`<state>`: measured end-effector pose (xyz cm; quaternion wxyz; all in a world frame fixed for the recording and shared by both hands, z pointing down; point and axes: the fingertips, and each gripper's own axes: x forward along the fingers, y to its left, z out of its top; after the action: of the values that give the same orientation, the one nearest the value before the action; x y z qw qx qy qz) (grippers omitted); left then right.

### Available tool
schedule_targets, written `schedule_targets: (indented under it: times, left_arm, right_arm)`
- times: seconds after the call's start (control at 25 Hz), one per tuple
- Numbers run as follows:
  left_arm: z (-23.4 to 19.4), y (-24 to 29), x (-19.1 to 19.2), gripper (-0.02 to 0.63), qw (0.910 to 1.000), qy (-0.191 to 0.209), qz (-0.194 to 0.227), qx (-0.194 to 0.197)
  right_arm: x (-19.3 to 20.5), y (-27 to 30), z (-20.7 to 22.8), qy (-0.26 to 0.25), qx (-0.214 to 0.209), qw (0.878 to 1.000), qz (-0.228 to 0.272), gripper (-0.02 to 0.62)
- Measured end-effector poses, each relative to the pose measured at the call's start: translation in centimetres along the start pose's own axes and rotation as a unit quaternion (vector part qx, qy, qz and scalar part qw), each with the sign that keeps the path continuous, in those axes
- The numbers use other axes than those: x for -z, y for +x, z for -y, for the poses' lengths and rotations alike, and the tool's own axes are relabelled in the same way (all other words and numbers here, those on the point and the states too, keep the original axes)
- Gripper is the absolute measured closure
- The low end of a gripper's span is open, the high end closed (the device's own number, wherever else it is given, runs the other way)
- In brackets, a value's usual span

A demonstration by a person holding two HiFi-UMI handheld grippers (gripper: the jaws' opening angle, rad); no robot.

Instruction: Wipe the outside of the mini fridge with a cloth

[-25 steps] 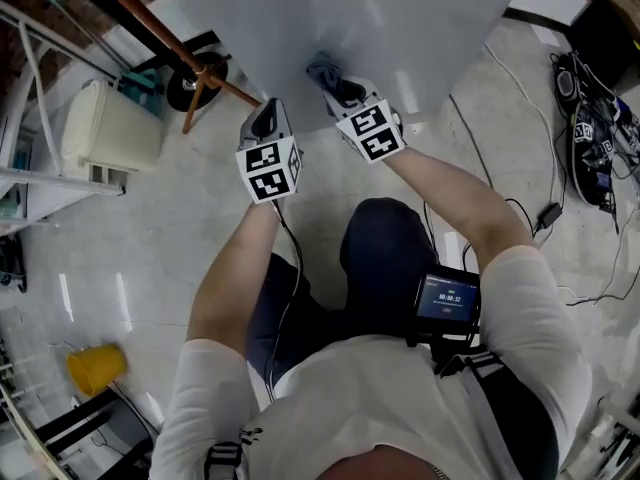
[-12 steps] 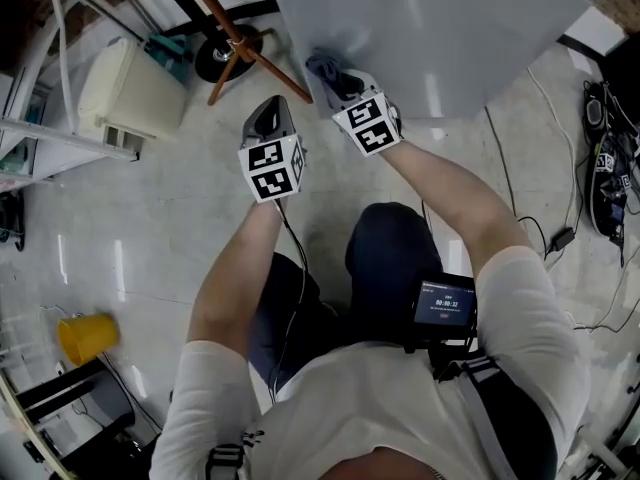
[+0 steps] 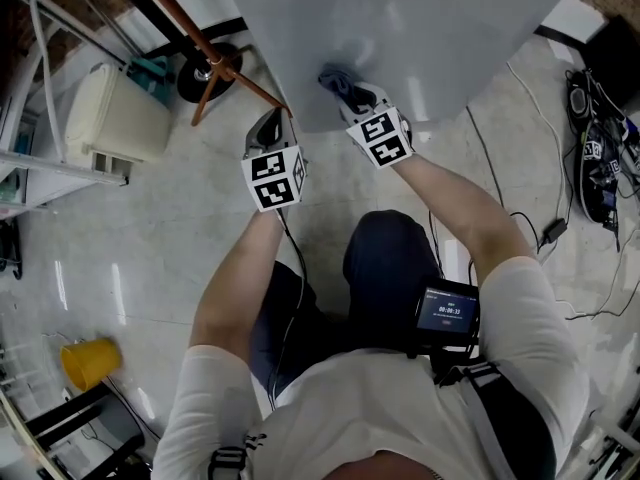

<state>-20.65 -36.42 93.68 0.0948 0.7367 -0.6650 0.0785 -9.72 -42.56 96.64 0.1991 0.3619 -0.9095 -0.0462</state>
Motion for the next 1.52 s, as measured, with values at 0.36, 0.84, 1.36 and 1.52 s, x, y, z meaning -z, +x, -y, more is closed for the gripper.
schedule_targets:
  times: [0.36,0.84,1.36,1.52]
  left_arm:
    - [7.0,3.3,-0.3,0.606,0.9985,0.01,-0.002,0.054]
    - [13.4,6.0,-0.5,0.606,0.9952,0.02,-0.005,0.096]
    - [15.8,6.4,-0.8,0.606,0.9938,0.023,0.0,0.109]
    - [15.7,6.3,-1.7,0.606,0.9941,0.03,0.011,0.104]
  right_arm:
    - [4.2,-5.1,7.6,0.028,0.062,0.998,-0.017,0.515]
    - [8.9,-11.3,17.4,0.072,0.149,0.986,-0.035,0.515]
    - [11.3,-14.3,21.7,0.128,0.211,0.968,-0.044,0.515]
    - [10.5,-14.6,21.3,0.128,0.21,0.969,-0.033,0.515]
